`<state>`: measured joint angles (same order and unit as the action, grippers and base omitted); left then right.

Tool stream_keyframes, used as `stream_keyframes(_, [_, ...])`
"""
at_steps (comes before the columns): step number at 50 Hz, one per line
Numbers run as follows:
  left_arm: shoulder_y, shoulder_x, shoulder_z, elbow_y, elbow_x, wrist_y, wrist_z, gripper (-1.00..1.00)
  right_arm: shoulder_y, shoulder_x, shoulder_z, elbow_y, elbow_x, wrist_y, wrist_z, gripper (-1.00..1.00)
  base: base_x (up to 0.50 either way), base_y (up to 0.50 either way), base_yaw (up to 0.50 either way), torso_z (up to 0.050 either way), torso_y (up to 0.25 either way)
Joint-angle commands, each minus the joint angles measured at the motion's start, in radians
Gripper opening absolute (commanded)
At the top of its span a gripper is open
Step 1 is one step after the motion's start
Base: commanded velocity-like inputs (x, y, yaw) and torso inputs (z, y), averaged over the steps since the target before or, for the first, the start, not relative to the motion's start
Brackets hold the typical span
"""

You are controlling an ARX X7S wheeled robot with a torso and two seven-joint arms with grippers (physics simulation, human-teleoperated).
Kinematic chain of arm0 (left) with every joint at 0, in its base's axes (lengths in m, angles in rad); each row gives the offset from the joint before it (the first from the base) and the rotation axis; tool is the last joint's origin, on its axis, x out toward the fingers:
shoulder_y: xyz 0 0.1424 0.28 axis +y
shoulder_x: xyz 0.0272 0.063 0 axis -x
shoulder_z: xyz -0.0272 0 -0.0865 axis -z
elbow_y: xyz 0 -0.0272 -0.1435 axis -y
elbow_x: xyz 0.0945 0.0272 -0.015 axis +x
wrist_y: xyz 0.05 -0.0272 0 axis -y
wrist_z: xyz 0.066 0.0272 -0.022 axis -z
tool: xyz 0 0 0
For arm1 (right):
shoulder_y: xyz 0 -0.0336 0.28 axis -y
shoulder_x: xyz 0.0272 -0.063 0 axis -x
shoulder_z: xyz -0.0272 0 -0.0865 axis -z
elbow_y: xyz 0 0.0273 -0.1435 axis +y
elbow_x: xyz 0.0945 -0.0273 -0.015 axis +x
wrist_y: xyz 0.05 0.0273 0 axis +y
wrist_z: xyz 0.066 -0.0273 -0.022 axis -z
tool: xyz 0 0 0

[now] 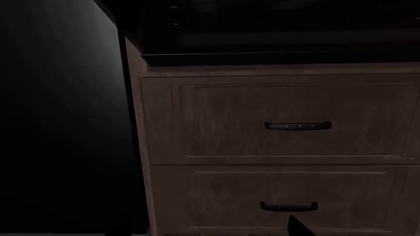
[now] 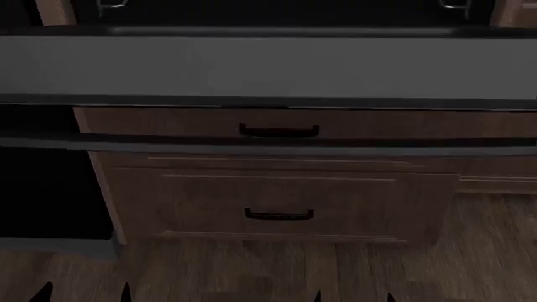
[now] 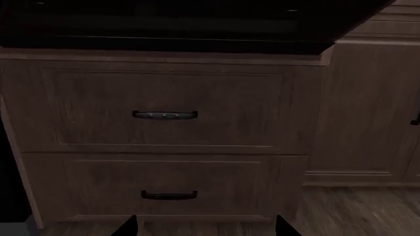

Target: Close the oven door

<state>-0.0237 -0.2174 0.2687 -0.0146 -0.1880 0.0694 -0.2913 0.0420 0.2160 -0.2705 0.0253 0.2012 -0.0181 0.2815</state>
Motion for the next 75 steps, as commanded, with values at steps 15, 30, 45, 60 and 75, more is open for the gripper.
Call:
stream_keyframes(15, [-0.001, -0.008, 0.01, 0.005, -0.008, -0.004, -0.012, 1.0, 0.004, 0.007, -0.008, 0.002, 0.013, 0.005, 0.009, 1.0, 0.38, -0.13, 0.0, 0.0, 0.0])
stream_keyframes(30, [-0.002, -0.013, 0.016, 0.001, -0.011, 0.002, -0.016, 1.0, 0.006, 0.01, -0.016, 0.009, 0.011, -0.003, 0.014, 1.0, 0.37, -0.07, 0.0, 0.0, 0.0])
stream_keyframes(45, [-0.004, -0.017, 0.022, 0.001, -0.018, 0.005, -0.02, 1.0, 0.007, 0.015, -0.021, 0.008, 0.015, -0.005, 0.018, 1.0, 0.35, 0.0, 0.0, 0.0, 0.0])
stream_keyframes(60, [-0.006, -0.02, 0.029, -0.006, -0.022, 0.013, -0.025, 1.0, 0.005, 0.02, -0.026, 0.008, 0.022, -0.018, 0.018, 1.0, 0.29, 0.0, 0.0, 0.0, 0.001])
stream_keyframes(75, [0.006, -0.046, 0.021, 0.066, -0.052, 0.002, -0.023, 1.0, -0.026, 0.037, -0.036, -0.077, -0.042, -0.032, 0.073, 1.0, 0.0, 0.0, 0.0, 0.0, 0.0])
